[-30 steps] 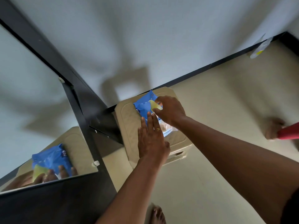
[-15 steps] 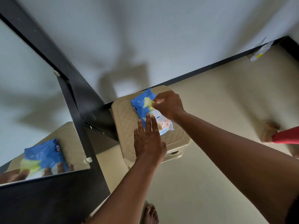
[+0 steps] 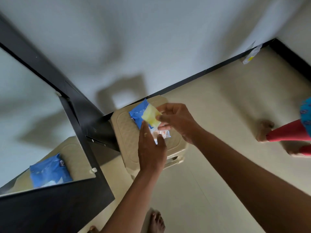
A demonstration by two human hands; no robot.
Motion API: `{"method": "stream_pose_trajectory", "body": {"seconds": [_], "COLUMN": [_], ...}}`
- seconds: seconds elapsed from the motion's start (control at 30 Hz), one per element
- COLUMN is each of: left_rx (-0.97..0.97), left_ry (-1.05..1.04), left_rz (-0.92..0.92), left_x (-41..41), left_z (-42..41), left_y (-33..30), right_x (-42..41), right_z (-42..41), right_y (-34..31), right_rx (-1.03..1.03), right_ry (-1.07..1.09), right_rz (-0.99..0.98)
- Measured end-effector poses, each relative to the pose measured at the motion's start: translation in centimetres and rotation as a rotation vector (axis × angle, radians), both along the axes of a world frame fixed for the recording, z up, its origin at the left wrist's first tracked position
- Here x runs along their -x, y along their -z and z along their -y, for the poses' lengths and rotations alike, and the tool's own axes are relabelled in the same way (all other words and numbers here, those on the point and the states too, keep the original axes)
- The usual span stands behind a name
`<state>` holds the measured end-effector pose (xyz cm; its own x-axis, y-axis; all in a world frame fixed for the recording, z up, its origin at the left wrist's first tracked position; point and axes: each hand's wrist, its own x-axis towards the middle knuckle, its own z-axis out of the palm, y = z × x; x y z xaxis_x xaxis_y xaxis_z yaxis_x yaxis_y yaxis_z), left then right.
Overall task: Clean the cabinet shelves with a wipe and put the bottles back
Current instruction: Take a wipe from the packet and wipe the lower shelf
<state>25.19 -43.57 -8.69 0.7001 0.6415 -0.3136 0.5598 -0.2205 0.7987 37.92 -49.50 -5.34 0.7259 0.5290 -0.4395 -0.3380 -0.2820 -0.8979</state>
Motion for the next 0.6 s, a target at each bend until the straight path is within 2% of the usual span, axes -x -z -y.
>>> {"method": "stream_pose_trajectory", "body": {"seconds": [0.1, 0.17, 0.23, 0.4, 0.6], "left_rx": [0.289, 0.483, 0.590, 0.615, 0.563], "left_ry": [-0.111, -0.079, -0.043, -0.066, 0.136], "left_rz": [0.139, 0.229, 0.262, 0.248, 0.157], "left_x": [2.0, 3.7, 5.4, 9.2, 15.4], "left_z": [1.9, 3.5, 5.1, 6.8, 6.3], "left_y": [-5.4, -8.8, -11.4, -15.0, -19.2], "right_x": [3.2, 5.6, 8.0, 14.3, 20.9], "right_z": [3.2, 5.4, 7.6, 11.8, 14.5], "right_y": [-2.3, -4.1, -6.3, -12.2, -17.4], "right_rx": [-0.008, 0.043, 0.086, 0.093, 0.036], "right_ry": [0.026, 0.057, 0.120, 0.204, 0.201], "right_rz": [0.027, 0.085, 0.106, 0.111, 0.053]}}
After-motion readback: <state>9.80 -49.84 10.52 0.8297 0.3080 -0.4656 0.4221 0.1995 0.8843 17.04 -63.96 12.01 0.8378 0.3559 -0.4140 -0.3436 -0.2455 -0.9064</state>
